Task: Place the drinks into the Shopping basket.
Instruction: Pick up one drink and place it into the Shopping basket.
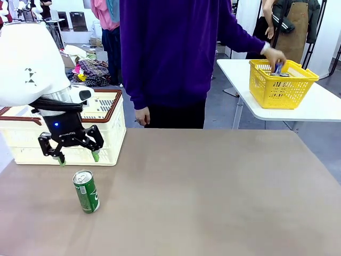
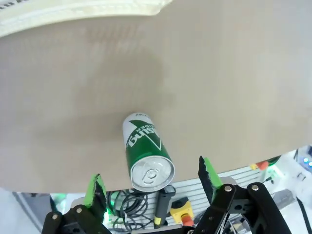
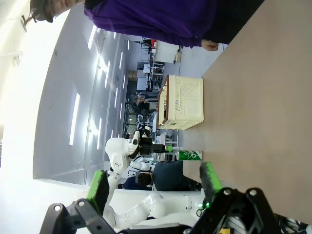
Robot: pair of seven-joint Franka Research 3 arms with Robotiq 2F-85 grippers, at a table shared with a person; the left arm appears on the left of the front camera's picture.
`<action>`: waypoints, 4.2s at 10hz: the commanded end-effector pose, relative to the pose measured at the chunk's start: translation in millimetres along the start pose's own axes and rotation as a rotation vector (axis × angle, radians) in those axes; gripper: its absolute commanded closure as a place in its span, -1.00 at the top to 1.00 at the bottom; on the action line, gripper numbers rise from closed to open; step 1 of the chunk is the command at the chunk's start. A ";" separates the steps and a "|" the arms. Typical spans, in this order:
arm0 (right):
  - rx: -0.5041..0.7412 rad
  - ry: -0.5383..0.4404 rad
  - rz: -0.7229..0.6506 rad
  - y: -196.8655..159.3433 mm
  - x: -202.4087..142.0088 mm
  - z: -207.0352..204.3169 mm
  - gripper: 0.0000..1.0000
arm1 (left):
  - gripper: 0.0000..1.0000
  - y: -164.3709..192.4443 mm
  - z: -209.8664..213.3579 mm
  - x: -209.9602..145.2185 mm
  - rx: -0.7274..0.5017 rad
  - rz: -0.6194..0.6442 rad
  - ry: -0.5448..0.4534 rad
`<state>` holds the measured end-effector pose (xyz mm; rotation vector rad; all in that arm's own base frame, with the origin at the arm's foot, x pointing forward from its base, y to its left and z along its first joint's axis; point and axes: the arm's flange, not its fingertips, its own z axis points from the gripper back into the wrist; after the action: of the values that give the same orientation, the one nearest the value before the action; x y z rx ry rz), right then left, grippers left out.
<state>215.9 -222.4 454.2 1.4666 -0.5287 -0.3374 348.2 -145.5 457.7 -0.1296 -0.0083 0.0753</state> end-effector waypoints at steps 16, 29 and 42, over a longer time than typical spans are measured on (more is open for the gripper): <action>0.018 -0.010 -0.004 4.6 1.6 0.5 1.00 | 0.10 7.8 -76.8 -2.5 -0.005 0.017 0.178; 0.018 -0.010 -0.004 4.6 1.6 0.5 1.00 | -1.00 95.6 64.1 -94.1 -0.088 -0.321 0.125; 0.018 -0.010 -0.004 4.6 1.6 0.5 1.00 | -1.00 163.9 272.9 57.5 -0.110 -0.177 -0.031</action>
<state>215.7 -222.4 454.2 1.4662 -0.5282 -0.3382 356.4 50.3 665.6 -0.2689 -0.1067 -0.0999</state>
